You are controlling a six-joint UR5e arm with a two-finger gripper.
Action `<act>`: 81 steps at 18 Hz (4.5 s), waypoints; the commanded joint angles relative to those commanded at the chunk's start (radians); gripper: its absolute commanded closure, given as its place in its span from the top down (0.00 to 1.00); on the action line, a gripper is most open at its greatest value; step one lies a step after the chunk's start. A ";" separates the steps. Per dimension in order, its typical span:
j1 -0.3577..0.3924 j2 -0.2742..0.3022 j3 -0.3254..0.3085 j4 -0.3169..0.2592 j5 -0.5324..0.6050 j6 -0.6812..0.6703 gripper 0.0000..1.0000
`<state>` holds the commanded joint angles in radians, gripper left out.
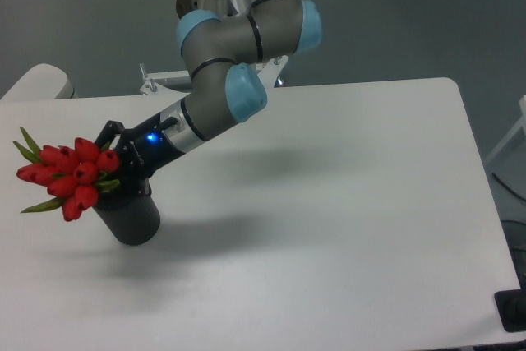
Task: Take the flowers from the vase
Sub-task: 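Close the gripper around the tulip stems at the vase rim, then lift the tulips up out of the black vase and carry them away, then hold the tulips hanging from the gripper above the table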
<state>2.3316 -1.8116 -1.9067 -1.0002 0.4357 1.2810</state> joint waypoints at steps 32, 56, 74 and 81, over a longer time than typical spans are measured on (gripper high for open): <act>0.179 0.068 0.207 0.000 -0.281 -0.459 0.04; 0.258 -0.112 0.469 0.012 0.303 -0.427 0.02; 0.201 -0.219 0.466 -0.049 0.851 -0.258 0.03; 0.190 -0.253 0.486 -0.081 0.962 -0.120 0.03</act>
<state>2.5219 -2.0647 -1.4206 -1.0814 1.3974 1.1611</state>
